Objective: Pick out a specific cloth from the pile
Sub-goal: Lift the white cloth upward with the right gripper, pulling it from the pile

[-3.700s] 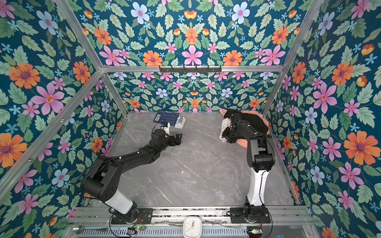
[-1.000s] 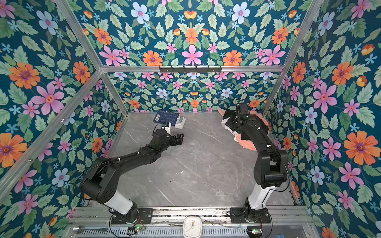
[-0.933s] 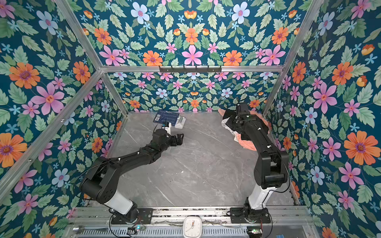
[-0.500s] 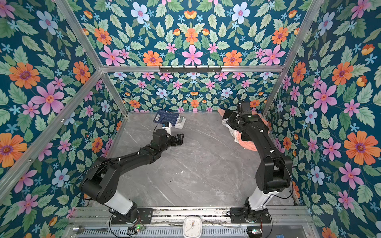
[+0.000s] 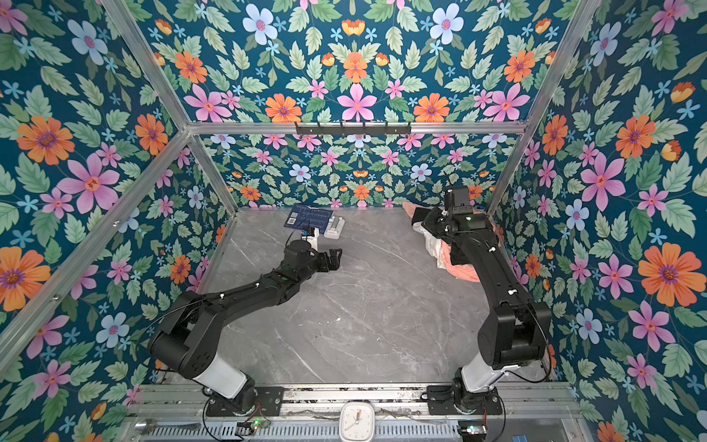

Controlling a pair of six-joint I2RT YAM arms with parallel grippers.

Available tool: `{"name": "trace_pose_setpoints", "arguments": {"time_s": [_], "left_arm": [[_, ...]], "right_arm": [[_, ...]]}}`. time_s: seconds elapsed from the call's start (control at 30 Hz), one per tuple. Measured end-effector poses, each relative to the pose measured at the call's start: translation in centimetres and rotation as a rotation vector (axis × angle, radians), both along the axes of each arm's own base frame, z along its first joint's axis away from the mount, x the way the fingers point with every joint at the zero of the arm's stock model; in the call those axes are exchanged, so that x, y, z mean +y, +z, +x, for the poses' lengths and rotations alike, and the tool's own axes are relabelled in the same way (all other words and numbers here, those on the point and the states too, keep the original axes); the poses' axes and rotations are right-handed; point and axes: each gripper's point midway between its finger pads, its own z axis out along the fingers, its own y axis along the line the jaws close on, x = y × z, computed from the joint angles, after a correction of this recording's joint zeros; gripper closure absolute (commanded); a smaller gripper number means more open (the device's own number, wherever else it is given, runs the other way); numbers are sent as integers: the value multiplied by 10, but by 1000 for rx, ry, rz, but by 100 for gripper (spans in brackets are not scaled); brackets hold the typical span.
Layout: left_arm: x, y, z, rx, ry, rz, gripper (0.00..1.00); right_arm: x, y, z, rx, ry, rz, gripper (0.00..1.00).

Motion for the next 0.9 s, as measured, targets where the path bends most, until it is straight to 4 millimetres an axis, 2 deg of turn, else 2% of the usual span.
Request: {"name": "trace_pose_setpoints", "arguments": {"time_s": [0.53, 0.9], "left_arm": [[-3, 0, -1, -1, -3, 2, 0], [-1, -3, -3, 5, 1, 5, 0]], "right_arm": [[-5, 39, -8, -86, -21, -7, 100], [-8, 55, -8, -120, -35, -15, 100]]}}
